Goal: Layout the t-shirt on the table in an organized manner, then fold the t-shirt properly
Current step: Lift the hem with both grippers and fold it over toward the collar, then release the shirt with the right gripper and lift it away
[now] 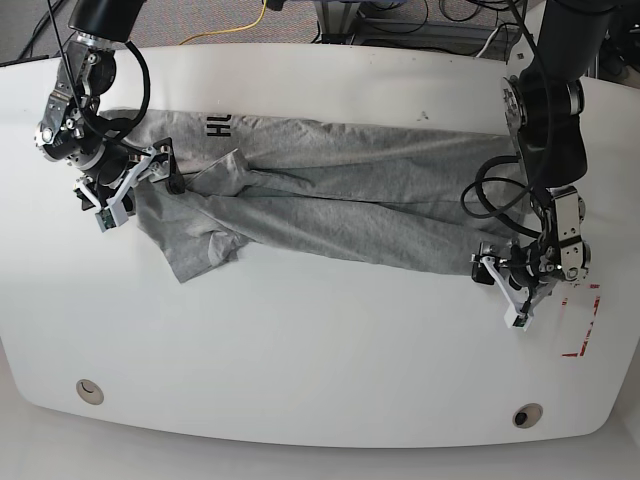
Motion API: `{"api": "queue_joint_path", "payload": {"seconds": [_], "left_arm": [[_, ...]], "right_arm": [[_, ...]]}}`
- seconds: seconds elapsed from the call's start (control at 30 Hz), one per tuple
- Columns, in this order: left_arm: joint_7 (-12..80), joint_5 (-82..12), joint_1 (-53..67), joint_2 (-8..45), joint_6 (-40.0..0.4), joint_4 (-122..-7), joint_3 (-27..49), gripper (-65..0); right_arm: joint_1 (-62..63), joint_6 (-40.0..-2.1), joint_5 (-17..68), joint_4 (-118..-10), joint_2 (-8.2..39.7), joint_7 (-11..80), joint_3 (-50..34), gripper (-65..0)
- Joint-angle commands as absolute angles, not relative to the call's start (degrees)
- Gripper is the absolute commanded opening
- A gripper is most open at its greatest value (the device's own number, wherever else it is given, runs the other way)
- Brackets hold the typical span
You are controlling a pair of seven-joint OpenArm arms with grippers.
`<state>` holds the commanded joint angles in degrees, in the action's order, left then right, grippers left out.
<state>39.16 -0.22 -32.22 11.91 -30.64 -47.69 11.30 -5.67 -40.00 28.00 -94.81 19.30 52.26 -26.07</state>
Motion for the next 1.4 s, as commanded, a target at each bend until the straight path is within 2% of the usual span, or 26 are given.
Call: {"api": "queue_joint_path", "payload": {"seconds": [0.1, 0.2, 0.23, 0.33, 0.4, 0.67, 1.07, 1.4], "left_arm": [[38.99, -0.22, -32.04, 11.91, -30.64, -47.78, 10.95, -25.7], [39.08, -0.22, -32.04, 11.91, -30.64, -47.96, 10.95, -38.2], [39.08, -0.22, -31.96, 11.91, -30.64, -47.96, 10.95, -45.7], [38.99, -0.22, -32.04, 12.09, -30.81, -47.96, 10.95, -60.8], [39.08, -0.13, -32.13, 12.18, -30.9, -47.96, 10.95, -65.0], [39.96, -0.22, -31.87, 12.26, -30.9, -52.0, 11.21, -65.0], [50.24, -0.48, -26.15, 13.76, -31.16, -72.13, 11.3, -64.7], [56.84, -0.13, -20.53, 13.93, -36.79, -81.8, 11.38, -64.7]], "right_arm": [[-5.67, -40.0, 28.0, -94.81, 19.3, 52.26, -26.07, -5.1], [-5.67, -40.0, 28.0, -94.81, 19.3, 52.26, -26.07, -5.1], [-5.67, -40.0, 28.0, -94.81, 19.3, 52.26, -26.07, -5.1], [-5.67, -40.0, 28.0, -94.73, 19.3, 52.26, -26.07, -5.1], [-5.67, -40.0, 28.0, -94.73, 19.3, 52.26, -26.07, -5.1], [-5.14, -40.0, 28.0, -94.64, 19.03, 52.26, -26.07, -5.1], [-4.88, -40.0, 28.0, -94.64, 18.15, 52.26, -26.07, -5.1], [-4.88, -40.0, 28.0, -94.64, 18.15, 52.26, -26.07, -5.1]]}}
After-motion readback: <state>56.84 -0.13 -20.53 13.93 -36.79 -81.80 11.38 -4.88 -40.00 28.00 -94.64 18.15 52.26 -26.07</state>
